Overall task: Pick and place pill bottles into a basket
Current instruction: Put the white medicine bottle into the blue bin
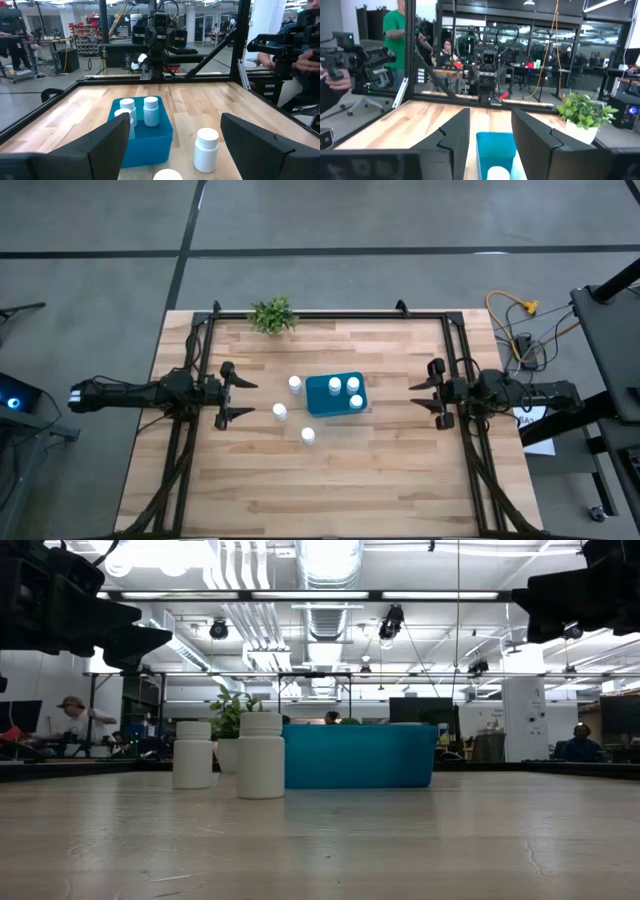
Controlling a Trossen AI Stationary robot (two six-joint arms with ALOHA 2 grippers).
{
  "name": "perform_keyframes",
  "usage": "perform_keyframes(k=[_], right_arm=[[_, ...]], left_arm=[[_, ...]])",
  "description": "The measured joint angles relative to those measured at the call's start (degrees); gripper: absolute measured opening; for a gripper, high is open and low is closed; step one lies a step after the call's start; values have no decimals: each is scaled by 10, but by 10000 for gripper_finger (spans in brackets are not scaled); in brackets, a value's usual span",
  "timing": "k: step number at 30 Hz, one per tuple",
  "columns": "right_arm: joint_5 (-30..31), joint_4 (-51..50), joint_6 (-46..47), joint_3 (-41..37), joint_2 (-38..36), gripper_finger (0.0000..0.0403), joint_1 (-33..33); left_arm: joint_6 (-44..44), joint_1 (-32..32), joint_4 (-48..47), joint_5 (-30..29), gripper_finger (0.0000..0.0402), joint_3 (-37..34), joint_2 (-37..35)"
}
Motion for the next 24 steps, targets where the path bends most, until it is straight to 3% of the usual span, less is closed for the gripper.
perform_keyframes(k=[8,18,24], right_arm=[[0,-37,1,-1,-1,104,0],[-6,-57,-19,-1,0,14,0],[-6,-62,-20,-1,0,9,0]], left_arm=[[0,0,1,0,295,0,0],[0,0,1,0,295,0,0],[0,0,2,0,295,0,0]])
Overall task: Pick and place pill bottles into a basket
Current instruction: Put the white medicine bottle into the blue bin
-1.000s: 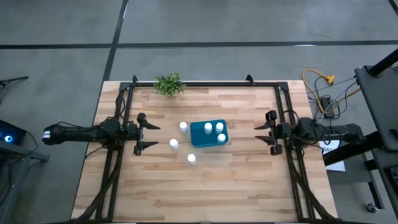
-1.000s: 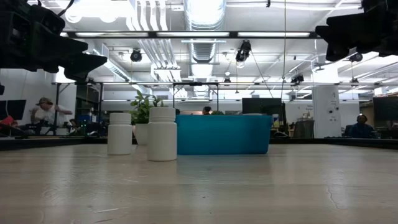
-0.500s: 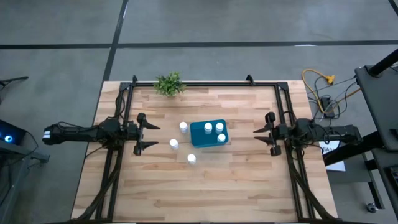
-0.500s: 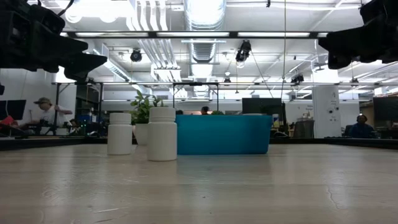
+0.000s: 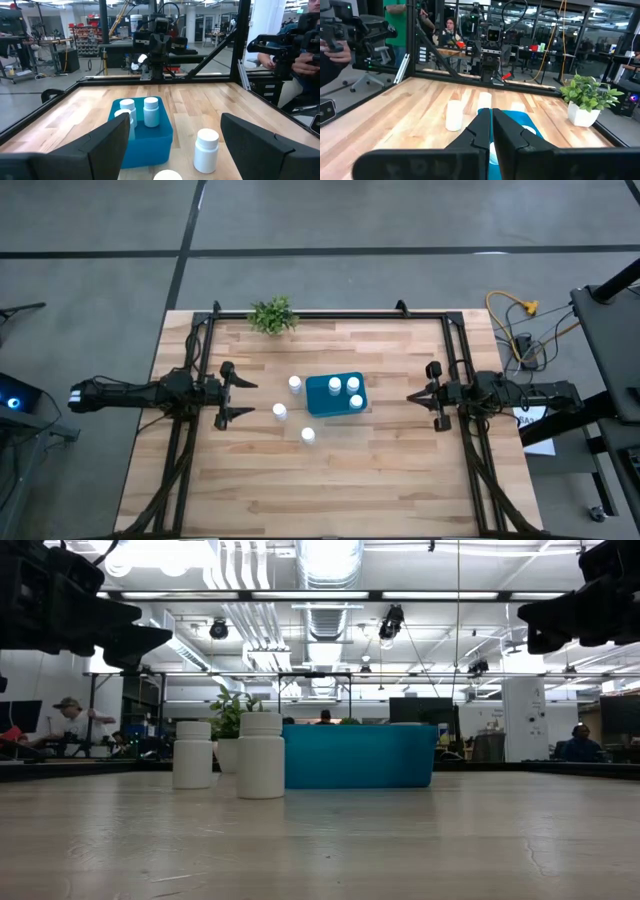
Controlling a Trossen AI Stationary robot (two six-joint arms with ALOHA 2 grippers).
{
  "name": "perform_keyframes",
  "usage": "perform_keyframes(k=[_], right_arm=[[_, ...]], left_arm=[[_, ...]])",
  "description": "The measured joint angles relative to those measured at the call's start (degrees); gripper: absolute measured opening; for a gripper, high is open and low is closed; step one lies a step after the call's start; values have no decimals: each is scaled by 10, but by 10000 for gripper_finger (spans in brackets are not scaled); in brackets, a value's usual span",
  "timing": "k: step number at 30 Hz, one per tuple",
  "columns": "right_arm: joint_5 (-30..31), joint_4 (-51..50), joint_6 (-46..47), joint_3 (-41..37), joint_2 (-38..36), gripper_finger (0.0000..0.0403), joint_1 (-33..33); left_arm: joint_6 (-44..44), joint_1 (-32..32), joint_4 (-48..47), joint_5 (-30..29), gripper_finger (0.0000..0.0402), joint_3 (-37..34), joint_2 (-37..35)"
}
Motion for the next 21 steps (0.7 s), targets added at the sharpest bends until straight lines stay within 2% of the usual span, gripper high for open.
perform_keyframes(k=[12,21], right_arm=[[0,-3,49,0,0,9,0],[1,-3,50,0,0,9,0]], left_arm=[[0,0,29,-5,295,0,0],[0,0,28,-5,295,0,0]])
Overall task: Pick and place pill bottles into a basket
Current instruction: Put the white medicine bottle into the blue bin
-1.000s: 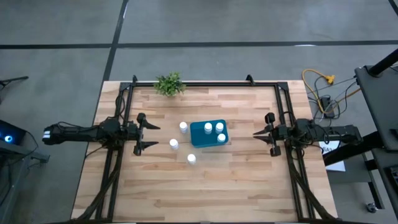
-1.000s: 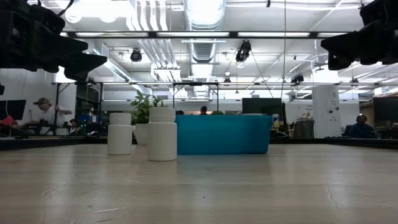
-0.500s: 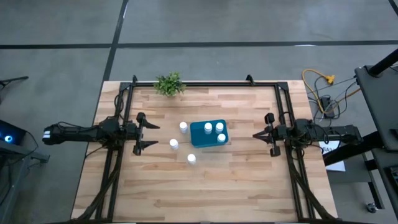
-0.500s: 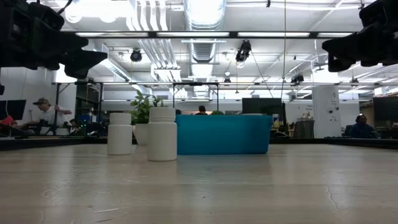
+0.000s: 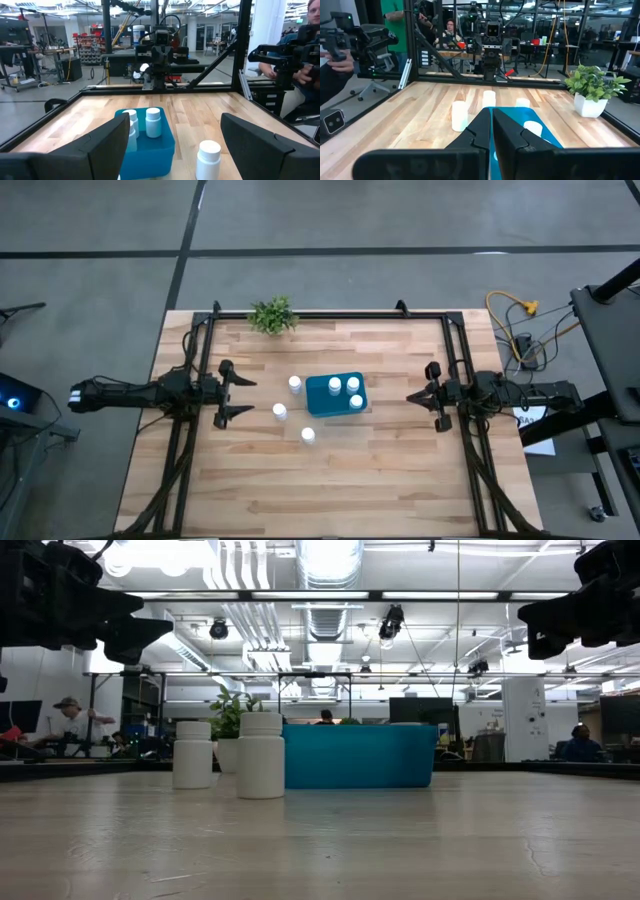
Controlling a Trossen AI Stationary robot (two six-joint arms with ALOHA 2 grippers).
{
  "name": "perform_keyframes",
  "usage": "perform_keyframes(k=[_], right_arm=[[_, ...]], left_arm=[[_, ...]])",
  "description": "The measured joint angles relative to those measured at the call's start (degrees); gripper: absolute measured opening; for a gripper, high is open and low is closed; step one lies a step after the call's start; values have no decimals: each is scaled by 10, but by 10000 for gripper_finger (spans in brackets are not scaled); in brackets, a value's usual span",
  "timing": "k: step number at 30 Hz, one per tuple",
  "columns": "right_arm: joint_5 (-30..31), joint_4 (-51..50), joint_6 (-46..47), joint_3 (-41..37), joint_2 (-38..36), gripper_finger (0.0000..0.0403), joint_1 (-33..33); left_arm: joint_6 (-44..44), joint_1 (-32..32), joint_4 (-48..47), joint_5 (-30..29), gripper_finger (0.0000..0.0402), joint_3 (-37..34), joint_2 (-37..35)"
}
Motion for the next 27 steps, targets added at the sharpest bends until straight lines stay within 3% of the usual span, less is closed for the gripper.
perform_keyframes(k=[11,21,27], right_arm=[[1,0,0,0,1,9,0],[1,0,-1,0,1,9,0],[1,1,-2,0,5,9,0]], left_arm=[[0,0,0,-2,295,0,0],[28,0,13,-64,295,0,0],[32,0,13,-56,295,0,4]])
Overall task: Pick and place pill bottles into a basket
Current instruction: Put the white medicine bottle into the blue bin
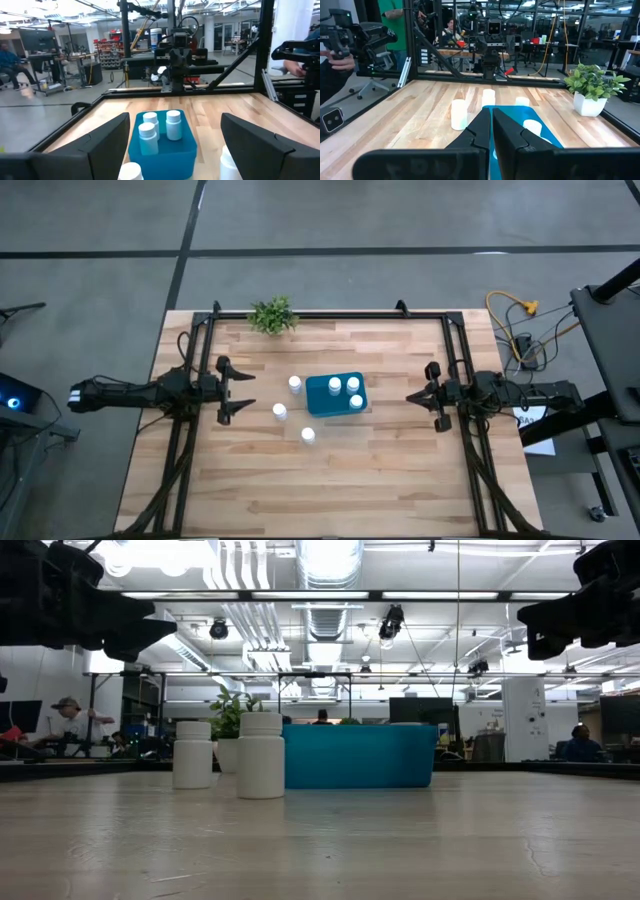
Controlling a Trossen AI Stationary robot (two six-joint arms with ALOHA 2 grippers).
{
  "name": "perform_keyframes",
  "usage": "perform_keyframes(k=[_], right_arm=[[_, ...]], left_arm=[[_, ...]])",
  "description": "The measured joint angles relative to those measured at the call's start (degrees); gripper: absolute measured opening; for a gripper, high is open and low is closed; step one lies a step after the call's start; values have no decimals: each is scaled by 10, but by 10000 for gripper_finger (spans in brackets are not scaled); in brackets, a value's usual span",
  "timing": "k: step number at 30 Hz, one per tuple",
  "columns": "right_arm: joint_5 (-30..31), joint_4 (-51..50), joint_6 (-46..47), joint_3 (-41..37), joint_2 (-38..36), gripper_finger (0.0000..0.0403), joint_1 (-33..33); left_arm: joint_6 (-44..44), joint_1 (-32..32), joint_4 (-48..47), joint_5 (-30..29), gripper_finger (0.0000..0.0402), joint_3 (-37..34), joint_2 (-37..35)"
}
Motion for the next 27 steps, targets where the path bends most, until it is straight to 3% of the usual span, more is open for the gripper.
perform_keyframes(k=[14,21,27], right_arm=[[0,0,1,0,0,9,0],[1,0,0,0,0,9,0],[2,0,1,0,0,9,0]], left_arm=[[-19,0,-15,-45,288,6,3],[-19,0,-27,-41,255,68,33],[-48,0,-119,-11,231,129,81]])
